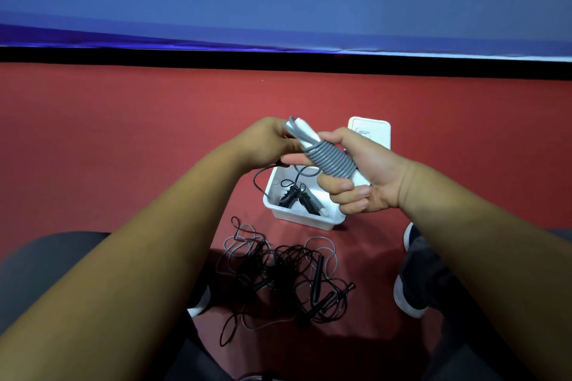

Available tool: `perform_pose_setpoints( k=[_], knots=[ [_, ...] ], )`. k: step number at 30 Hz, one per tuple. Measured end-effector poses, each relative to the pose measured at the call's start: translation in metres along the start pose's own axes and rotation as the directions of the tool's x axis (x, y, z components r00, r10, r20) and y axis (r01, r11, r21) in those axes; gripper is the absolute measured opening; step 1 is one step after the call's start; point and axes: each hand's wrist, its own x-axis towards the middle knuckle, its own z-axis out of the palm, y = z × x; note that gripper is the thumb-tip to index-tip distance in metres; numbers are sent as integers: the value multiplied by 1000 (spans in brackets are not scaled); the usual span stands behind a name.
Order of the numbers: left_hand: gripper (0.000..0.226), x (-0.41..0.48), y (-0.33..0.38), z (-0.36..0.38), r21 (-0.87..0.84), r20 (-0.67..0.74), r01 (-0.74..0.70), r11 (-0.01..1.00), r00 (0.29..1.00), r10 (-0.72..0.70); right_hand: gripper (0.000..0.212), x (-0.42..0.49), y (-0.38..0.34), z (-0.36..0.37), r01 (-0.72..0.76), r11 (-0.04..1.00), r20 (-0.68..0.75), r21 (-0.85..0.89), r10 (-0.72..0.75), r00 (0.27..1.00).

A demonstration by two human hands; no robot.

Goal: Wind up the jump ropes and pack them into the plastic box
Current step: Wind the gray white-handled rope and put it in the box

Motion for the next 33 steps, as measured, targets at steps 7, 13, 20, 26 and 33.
perform_pose_setpoints(
  k=[7,13,20,26,33],
  knots=[
    [11,2,10,-14,-53,20,-47,998,999,48,48,7,7,0,-144,975,-3,-169,145,989],
    [12,2,27,-10,-16,8,-66,998,998,66,44,10,11,-7,-201,965,-59,-171,194,979],
    [14,1,35,-11,32,-47,-97,995,994,99,38,14,11,-12,-147,981,-71,-129,139,988],
    [21,2,34,-16,101,-52,-131,986,989,136,33,14,10,-14,-170,973,-81,-158,159,984],
    [17,6,28,-19,279,-24,-157,947,985,170,28,17,13,-18,-206,968,-93,-141,194,977]
  ],
)
